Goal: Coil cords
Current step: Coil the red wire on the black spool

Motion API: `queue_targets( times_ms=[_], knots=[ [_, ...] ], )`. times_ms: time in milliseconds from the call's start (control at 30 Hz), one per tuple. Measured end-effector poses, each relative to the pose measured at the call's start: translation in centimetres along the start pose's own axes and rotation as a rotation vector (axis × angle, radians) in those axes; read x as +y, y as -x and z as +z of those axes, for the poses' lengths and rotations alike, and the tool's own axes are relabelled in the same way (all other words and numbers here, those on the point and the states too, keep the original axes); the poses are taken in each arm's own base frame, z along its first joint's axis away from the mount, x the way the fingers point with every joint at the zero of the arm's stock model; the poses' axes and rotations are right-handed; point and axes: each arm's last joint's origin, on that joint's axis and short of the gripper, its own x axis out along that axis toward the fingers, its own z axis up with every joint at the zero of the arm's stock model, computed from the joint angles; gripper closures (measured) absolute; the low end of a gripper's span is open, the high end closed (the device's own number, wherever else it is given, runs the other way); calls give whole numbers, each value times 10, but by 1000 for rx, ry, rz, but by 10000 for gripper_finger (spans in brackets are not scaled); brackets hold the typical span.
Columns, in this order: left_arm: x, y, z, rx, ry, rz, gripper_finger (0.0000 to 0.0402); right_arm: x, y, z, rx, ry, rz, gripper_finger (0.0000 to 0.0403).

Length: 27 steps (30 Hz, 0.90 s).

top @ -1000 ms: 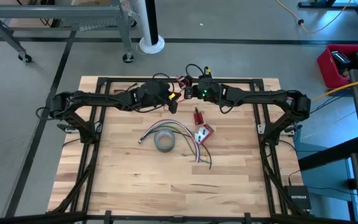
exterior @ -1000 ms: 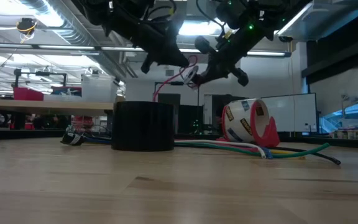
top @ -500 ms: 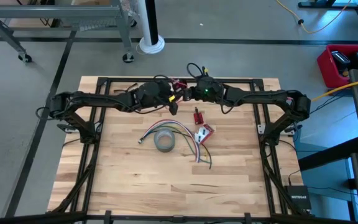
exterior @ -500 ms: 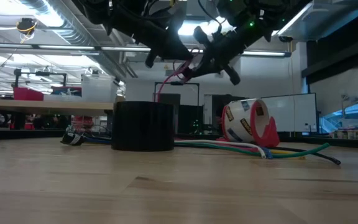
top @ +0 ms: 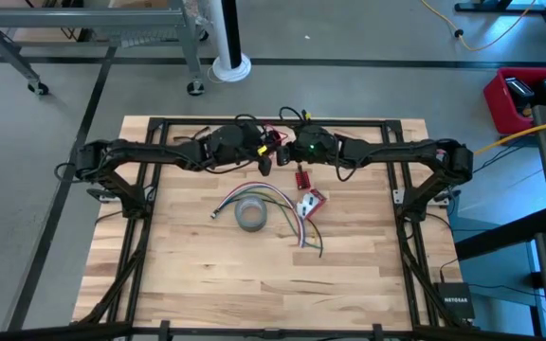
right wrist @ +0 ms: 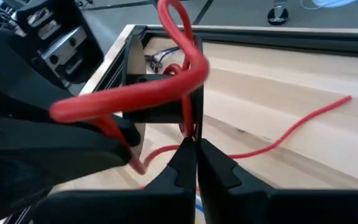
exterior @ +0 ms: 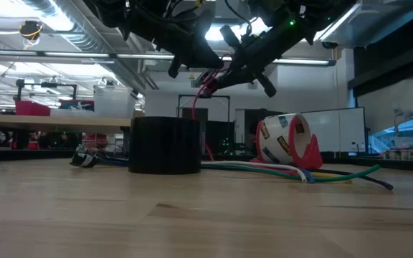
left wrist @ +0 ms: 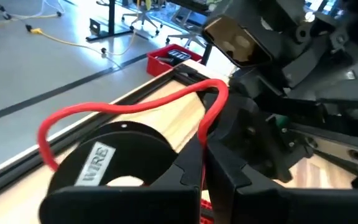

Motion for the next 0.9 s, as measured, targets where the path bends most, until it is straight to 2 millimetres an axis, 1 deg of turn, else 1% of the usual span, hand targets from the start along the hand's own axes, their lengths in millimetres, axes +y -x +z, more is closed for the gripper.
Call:
queue_targets(
  times_ms=[167,300,400,533,667,800,900],
  knots=[
    [-14,3,-5,17,-12,-44,401,1,0,3,-53,-3,-14,398],
    [-22,5,-15,100,-19,-49,401,1,0,6,-82,-7,-11,398],
    [-23,7,-25,182,-24,-15,401,-1,0,9,-83,-13,-6,398],
    [-23,10,-33,239,-44,64,401,-4,-1,12,-79,-18,-4,398],
    [-23,10,-32,222,-67,75,401,-3,-1,11,-67,-17,8,398],
    [-21,7,-22,130,-62,63,401,-3,0,10,-56,-17,18,398],
    [-19,5,-17,85,-78,56,401,0,0,10,-18,-17,75,398]
  ],
)
